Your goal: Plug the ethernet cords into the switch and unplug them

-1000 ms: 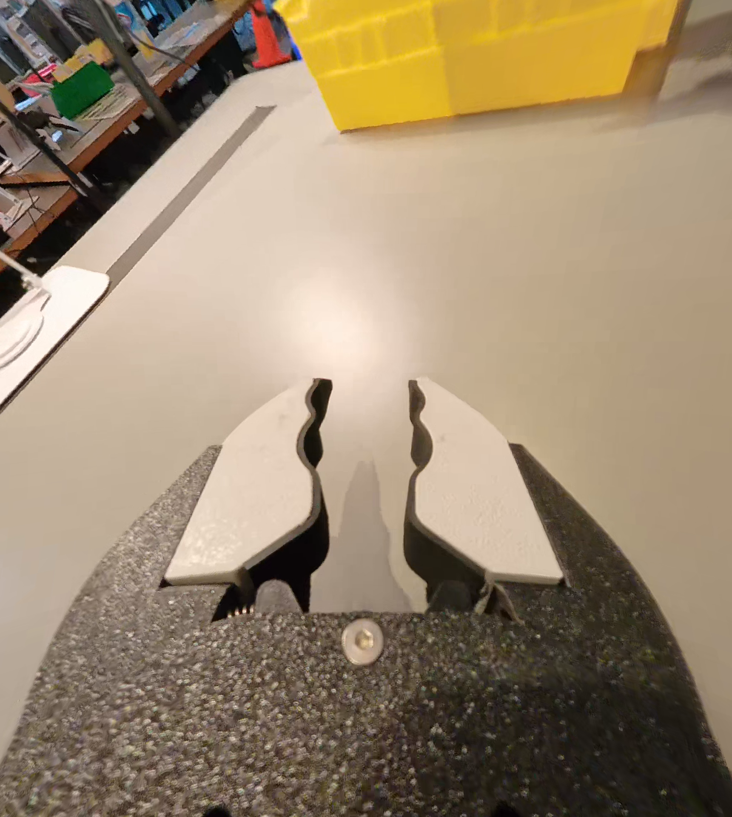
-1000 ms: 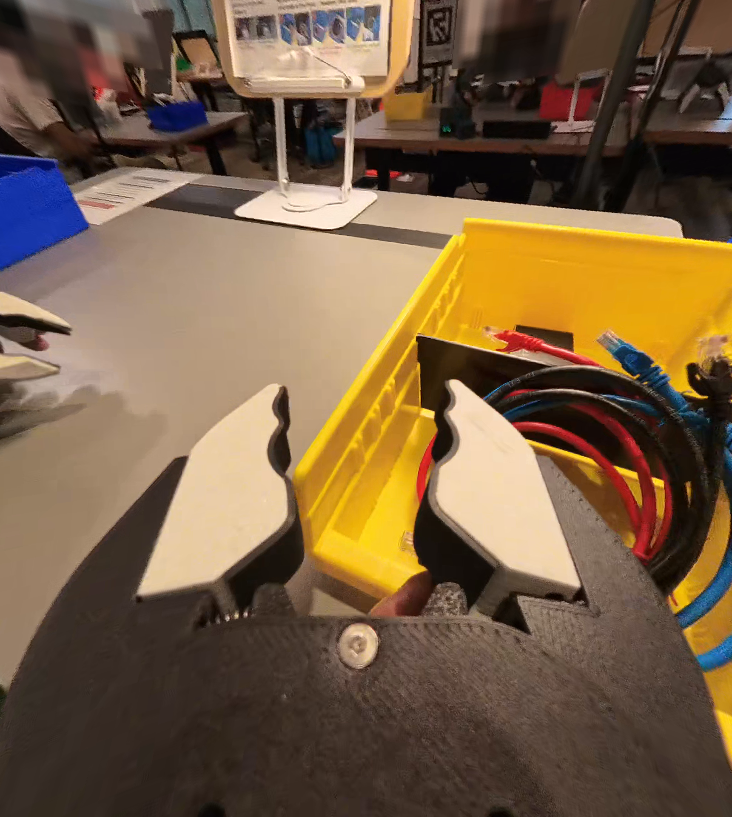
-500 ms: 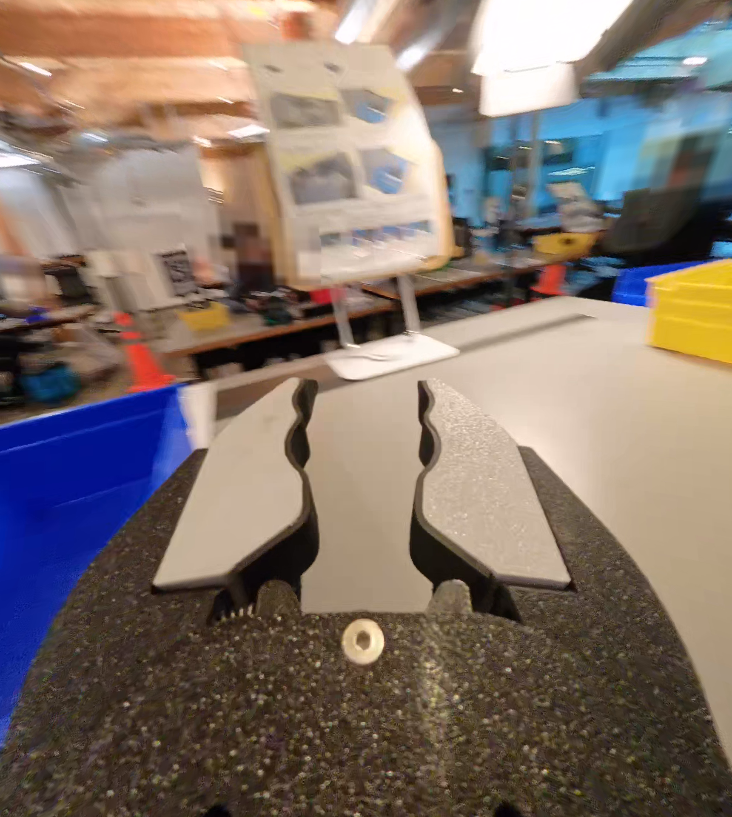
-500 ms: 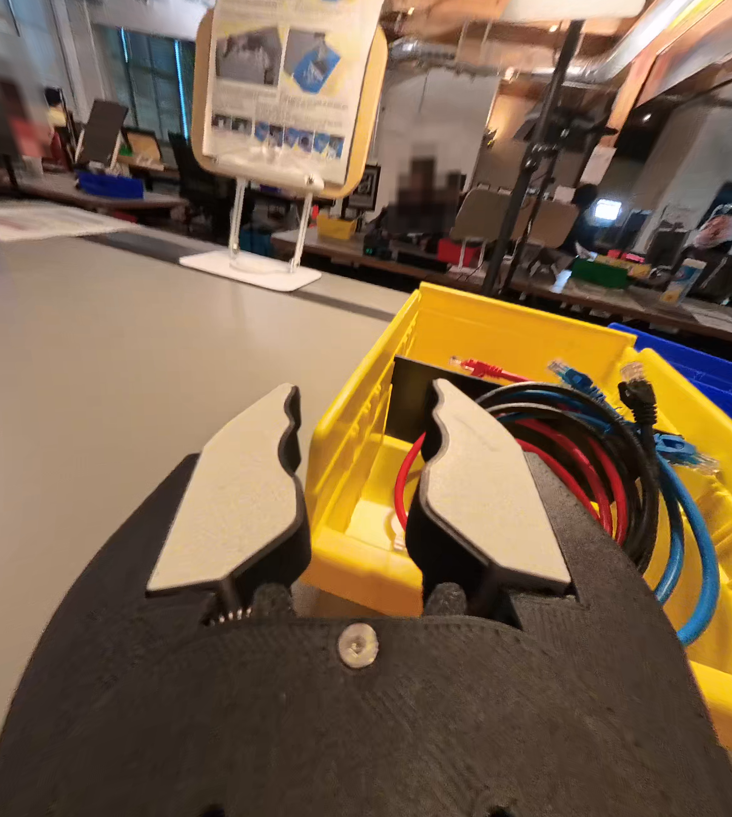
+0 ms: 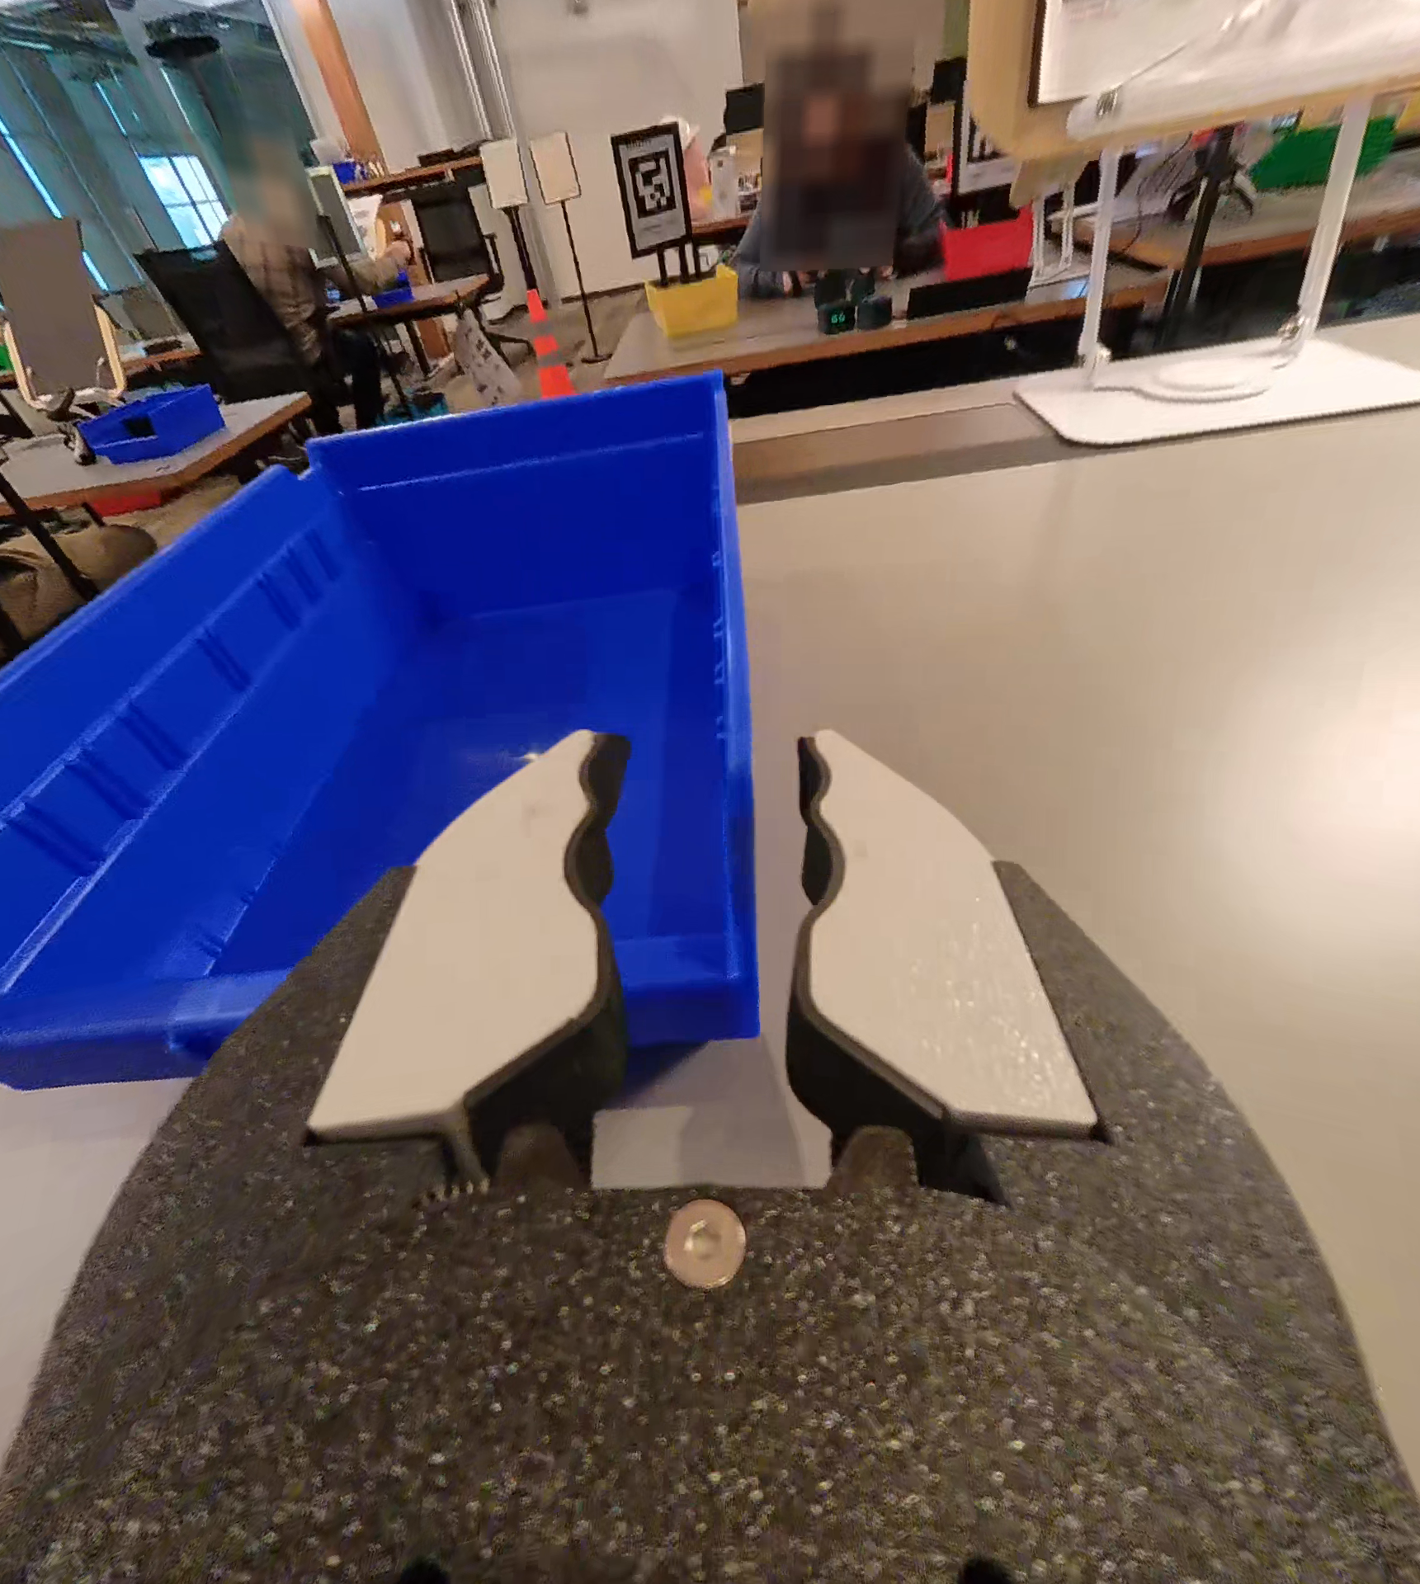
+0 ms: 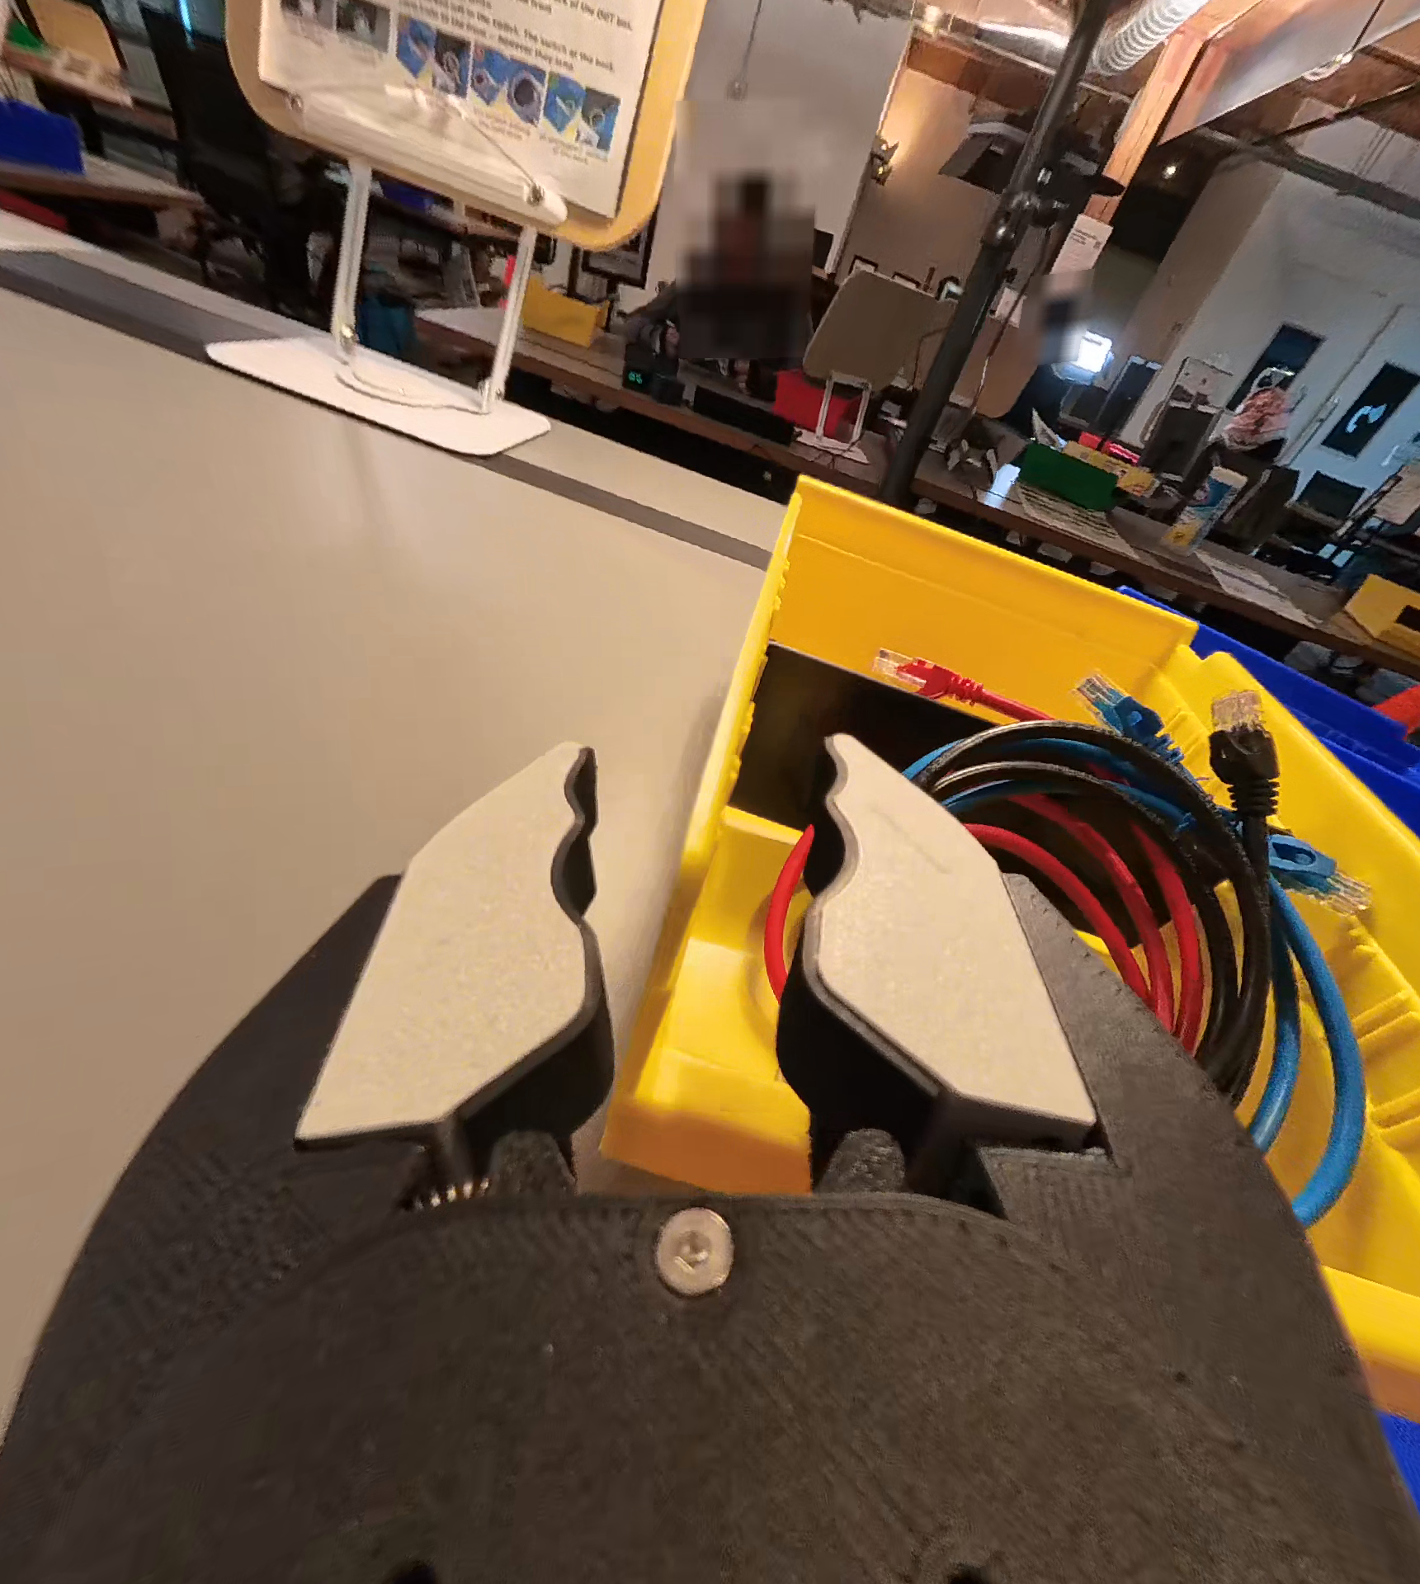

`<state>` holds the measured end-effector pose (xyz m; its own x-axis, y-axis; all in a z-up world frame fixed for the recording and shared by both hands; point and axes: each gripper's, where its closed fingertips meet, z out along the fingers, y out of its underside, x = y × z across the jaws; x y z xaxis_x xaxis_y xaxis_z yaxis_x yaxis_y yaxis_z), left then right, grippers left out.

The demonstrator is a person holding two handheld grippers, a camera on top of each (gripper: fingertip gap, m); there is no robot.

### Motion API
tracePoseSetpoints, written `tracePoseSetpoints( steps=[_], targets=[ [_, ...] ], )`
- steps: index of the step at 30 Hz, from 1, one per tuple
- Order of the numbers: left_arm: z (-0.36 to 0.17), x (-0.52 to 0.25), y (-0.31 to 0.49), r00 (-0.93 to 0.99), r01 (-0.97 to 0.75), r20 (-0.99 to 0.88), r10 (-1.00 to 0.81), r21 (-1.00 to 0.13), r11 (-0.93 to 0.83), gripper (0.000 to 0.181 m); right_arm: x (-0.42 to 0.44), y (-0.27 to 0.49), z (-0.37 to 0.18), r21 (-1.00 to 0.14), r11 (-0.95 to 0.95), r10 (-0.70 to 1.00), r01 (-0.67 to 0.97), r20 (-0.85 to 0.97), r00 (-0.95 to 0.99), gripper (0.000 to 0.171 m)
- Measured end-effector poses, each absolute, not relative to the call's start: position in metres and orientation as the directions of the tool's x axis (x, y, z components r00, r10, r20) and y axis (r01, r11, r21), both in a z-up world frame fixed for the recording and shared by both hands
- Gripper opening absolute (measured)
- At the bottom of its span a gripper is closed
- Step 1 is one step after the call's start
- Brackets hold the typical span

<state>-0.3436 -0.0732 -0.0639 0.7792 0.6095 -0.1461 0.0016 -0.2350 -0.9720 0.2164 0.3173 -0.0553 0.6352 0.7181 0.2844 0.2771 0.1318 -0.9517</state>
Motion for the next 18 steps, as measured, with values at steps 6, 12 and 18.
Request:
tracePoseSetpoints(
  steps=[6,12,18],
  targets=[
    [-0.056,-0.347,-0.074,0.747,-0.071,-0.2,0.634,-0.972,-0.223,0.028,0.209,0.324,-0.073,-0.886,0.133,0.662,0.444,0.413,0.626,0.044],
    [-0.066,-0.346,-0.066,0.754,-0.079,-0.256,0.606,-0.95,-0.302,0.018,0.219,0.335,-0.076,-0.865,0.101,0.592,0.492,0.449,0.669,0.029],
    [-0.069,-0.346,-0.065,0.742,-0.106,-0.304,0.598,-0.933,-0.343,0.005,0.224,0.336,-0.073,-0.871,0.103,0.572,0.48,0.446,0.688,0.018]
  ],
)
